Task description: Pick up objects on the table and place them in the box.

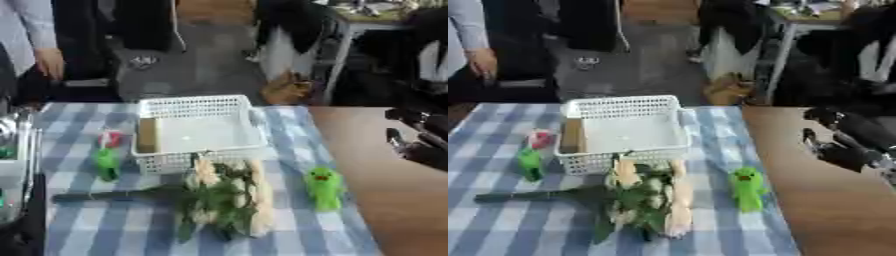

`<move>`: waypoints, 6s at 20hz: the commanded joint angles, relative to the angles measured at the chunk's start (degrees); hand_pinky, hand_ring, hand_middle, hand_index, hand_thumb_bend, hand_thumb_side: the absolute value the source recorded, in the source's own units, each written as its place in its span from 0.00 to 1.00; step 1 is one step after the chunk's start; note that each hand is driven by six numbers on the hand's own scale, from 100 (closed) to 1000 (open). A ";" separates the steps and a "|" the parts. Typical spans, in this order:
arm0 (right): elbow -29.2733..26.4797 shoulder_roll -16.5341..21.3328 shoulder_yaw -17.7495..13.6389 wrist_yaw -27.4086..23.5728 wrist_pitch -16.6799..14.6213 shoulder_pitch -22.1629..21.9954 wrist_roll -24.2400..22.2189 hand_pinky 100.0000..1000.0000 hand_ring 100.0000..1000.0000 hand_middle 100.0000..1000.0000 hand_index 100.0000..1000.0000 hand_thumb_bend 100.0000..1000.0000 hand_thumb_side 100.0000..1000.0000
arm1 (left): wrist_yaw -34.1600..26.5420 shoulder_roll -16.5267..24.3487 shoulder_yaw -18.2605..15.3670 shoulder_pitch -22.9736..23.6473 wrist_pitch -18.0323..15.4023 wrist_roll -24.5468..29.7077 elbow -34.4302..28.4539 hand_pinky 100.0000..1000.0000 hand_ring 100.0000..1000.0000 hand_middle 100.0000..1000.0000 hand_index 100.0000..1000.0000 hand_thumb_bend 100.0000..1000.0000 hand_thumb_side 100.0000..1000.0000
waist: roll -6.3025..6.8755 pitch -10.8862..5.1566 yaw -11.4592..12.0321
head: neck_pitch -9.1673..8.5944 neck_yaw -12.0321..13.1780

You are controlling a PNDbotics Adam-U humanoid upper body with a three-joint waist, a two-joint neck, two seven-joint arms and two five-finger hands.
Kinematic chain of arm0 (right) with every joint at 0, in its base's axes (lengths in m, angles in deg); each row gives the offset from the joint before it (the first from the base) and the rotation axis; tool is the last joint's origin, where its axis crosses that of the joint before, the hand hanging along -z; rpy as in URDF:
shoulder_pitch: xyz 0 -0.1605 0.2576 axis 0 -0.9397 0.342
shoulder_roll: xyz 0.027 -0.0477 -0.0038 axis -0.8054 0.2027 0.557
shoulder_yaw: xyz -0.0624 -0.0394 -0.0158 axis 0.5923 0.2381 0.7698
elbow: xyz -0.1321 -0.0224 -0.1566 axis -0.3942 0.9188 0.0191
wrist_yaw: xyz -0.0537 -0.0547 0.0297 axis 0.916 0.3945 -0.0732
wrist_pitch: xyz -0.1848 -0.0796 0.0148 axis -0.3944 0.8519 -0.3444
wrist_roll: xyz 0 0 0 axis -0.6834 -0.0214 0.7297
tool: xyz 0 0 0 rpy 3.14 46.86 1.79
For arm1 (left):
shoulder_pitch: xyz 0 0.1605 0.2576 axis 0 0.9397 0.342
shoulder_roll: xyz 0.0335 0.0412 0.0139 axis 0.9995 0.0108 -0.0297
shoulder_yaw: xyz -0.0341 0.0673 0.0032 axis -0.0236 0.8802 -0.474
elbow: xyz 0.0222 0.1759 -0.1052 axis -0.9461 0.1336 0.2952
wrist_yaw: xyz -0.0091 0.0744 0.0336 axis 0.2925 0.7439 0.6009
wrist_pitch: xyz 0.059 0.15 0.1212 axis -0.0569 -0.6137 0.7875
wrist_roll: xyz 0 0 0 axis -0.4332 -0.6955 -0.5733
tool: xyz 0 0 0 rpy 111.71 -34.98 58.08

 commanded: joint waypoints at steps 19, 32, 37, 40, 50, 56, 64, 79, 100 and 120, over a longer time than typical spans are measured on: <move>7.85 -1.42 -0.59 -10.96 9.32 3.87 -7.65 0.79 0.89 0.87 1.00 0.29 1.00 | -1.38 -3.09 0.78 -1.65 -0.77 0.68 -1.13 0.80 0.92 0.89 1.00 0.00 1.00 | -0.64 0.02 3.46 | -1.28 -0.94; 14.73 -3.97 -1.30 -15.15 16.76 5.78 -8.82 0.80 0.91 0.89 1.00 0.26 1.00 | -2.58 -5.59 1.45 -1.95 -1.70 1.13 -1.13 0.81 0.92 0.89 0.99 0.00 1.00 | -1.33 0.30 6.13 | -1.34 -4.47; 18.23 -5.20 -1.44 -14.78 17.33 6.11 -6.96 0.81 0.91 0.89 1.00 0.23 1.00 | -3.12 -6.61 1.89 -2.12 -2.19 1.49 -1.13 0.81 0.92 0.89 0.99 0.00 1.00 | -1.79 0.42 7.51 | -1.38 -5.91; 19.93 -5.79 -1.60 -14.06 17.13 6.14 -5.35 0.81 0.92 0.90 1.00 0.23 1.00 | -3.40 -7.11 2.10 -2.06 -2.43 1.69 -1.13 0.81 0.92 0.88 0.99 0.00 1.00 | -2.17 0.56 8.11 | -1.46 -6.98; 27.27 -8.15 -2.17 -12.31 18.44 7.20 -1.74 0.84 0.95 0.91 1.00 0.20 1.00 | -4.21 -8.76 2.83 -2.42 -3.42 2.32 -1.13 0.81 0.92 0.88 0.99 0.00 1.00 | -3.34 1.07 10.12 | -1.69 -9.63; 32.22 -9.58 -2.77 -12.91 20.80 6.44 -0.28 0.86 0.97 0.93 1.00 0.16 0.98 | -4.88 -9.25 3.52 -1.12 -3.72 3.05 -1.13 0.81 0.92 0.88 0.99 0.00 1.00 | -5.18 -0.73 11.04 | 1.00 -12.17; 34.55 -11.00 -2.59 -13.45 21.22 3.64 2.19 0.82 0.91 0.87 1.00 0.15 0.95 | -5.46 -9.03 4.17 0.27 -3.95 3.99 -1.13 0.80 0.92 0.88 0.98 0.00 1.00 | -7.38 -3.37 10.78 | 3.04 -12.76; 21.47 -15.26 -0.57 -1.06 12.66 -1.97 7.09 0.67 0.79 0.91 1.00 0.09 1.00 | -5.37 -8.23 3.97 1.74 -3.90 4.09 -1.13 0.80 0.91 0.87 0.98 0.00 1.00 | -9.09 -5.72 9.22 | 4.38 -10.71; 16.80 -18.92 -0.83 -0.12 13.35 -2.63 -0.13 0.77 0.91 0.91 1.00 0.28 1.00 | -5.94 -8.56 3.90 1.72 -4.09 4.05 -1.13 0.81 0.91 0.87 0.97 0.00 1.00 | -8.80 -4.60 9.82 | 3.25 -12.41; 21.96 -18.31 -0.59 10.49 6.91 -2.71 4.46 0.88 0.97 0.94 1.00 0.23 1.00 | -6.81 -8.57 3.84 1.56 -3.96 4.37 -1.13 0.81 0.91 0.86 0.97 0.00 1.00 | -8.48 -4.10 9.91 | 3.41 -13.22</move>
